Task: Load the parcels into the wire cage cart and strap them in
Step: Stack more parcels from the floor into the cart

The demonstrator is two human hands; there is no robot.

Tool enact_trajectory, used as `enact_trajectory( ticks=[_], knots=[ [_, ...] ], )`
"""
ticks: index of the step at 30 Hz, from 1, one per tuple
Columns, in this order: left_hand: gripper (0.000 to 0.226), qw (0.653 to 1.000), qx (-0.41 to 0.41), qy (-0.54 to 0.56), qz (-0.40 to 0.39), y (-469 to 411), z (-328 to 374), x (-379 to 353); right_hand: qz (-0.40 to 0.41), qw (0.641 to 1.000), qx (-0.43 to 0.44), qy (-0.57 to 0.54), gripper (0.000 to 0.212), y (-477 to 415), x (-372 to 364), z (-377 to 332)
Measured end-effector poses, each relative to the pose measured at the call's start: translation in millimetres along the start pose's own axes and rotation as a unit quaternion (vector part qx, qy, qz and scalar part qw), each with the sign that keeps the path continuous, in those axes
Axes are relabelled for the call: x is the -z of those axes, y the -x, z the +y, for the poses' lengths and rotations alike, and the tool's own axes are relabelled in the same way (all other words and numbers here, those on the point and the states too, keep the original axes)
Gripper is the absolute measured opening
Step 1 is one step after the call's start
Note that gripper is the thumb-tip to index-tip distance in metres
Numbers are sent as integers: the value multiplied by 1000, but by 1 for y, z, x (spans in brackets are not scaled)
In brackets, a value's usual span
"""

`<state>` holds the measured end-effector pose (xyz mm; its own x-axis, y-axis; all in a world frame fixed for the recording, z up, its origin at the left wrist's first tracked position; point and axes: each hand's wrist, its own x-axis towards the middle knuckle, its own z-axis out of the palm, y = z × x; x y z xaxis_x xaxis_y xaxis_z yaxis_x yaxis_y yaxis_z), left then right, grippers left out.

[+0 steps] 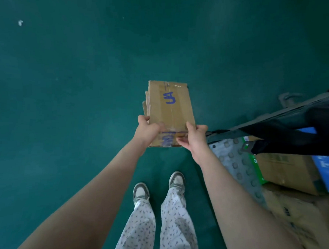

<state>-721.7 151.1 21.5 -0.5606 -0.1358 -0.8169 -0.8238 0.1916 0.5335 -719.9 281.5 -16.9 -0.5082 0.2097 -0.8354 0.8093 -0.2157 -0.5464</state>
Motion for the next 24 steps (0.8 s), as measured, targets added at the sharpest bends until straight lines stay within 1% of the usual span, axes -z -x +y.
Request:
enact_trajectory(
  ticks=[4,11,16,18,22,24],
  knots=[
    [55,999,-40,14,5,42,24,19,0,1000,27,1,16,42,-2,-23],
    [48,987,-130,86,36,118,52,48,-9,997,70,-12,16,120,-8,-56],
    [45,979,-182,80,40,167,71,65,1,994,107,-25,18,170,-10,-72],
    [48,979,-191,66,34,181,76,68,7,993,117,-30,19,185,-8,-77],
    [49,980,-185,72,18,206,78,74,9,992,124,-36,20,211,-4,-76],
    [48,979,-190,70,12,213,76,75,18,990,136,-36,25,222,-1,-75]
  ],
)
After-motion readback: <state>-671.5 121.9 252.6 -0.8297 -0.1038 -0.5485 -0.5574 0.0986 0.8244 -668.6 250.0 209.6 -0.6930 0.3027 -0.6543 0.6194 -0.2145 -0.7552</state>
